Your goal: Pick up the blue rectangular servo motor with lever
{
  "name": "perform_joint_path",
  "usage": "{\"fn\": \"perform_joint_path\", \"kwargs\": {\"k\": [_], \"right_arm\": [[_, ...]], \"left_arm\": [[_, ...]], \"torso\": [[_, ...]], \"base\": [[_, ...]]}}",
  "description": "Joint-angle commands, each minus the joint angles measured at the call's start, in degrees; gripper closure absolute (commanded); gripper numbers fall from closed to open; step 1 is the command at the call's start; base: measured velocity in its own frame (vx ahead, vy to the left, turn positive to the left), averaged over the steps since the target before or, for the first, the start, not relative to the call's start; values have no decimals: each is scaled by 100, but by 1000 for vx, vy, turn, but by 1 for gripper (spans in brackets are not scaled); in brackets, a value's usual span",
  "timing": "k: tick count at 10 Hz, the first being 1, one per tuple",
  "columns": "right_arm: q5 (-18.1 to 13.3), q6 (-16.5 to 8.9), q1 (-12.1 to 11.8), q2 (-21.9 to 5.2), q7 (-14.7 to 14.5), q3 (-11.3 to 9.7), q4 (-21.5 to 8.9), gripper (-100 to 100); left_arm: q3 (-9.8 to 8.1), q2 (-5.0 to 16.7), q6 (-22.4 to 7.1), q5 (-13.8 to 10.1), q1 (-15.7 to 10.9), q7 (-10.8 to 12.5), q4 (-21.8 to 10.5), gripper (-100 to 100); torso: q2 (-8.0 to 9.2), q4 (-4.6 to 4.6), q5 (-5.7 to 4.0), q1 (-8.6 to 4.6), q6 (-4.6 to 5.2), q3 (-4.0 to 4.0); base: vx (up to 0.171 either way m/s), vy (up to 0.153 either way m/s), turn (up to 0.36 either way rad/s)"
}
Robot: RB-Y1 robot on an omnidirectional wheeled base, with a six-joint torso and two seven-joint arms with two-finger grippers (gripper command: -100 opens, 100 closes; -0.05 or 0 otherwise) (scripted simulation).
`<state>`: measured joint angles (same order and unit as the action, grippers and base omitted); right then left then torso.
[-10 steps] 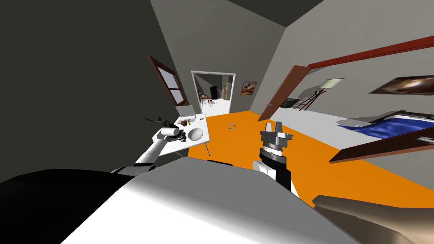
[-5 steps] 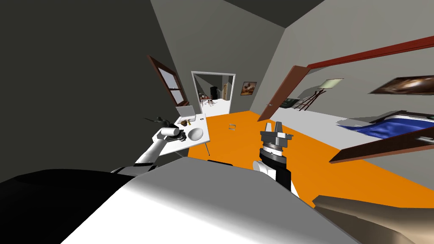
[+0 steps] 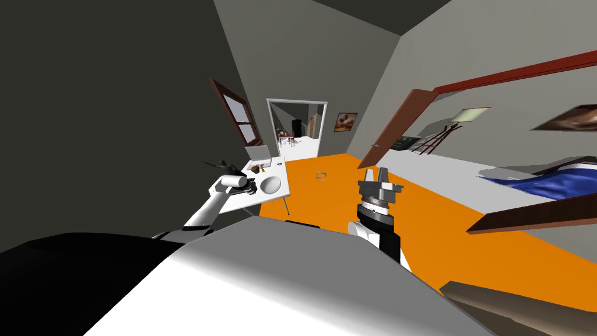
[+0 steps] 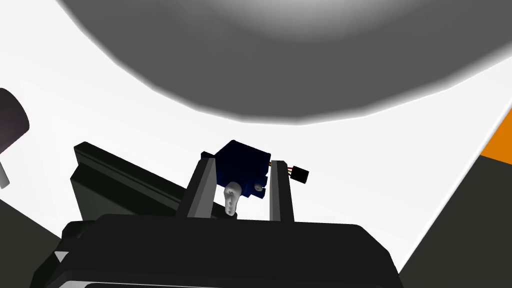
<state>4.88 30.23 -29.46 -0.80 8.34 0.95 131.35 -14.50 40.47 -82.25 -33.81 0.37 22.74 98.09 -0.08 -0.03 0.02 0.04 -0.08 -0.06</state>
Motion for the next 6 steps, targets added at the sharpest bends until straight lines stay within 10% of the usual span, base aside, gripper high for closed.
{"fn": "perform_joint_path", "kwargs": {"k": [1, 5, 6], "right_arm": [[0, 0, 0, 0, 0, 0, 0, 0], [0, 0, 0, 0, 0, 0, 0, 0], [0, 0, 1, 0, 0, 0, 0, 0]], "left_arm": [[11, 7, -93, -26, 46, 42, 178, 100], [35, 28, -276, -74, 116, 125, 521, 100], [34, 29, -295, -77, 121, 134, 542, 0]], "torso": [[0, 0, 0, 0, 0, 0], [0, 0, 0, 0, 1, 0], [3, -1, 1, 1, 3, 1]], "base": [[29, 7, 62], [32, 5, 73], [0, 0, 0]]}}
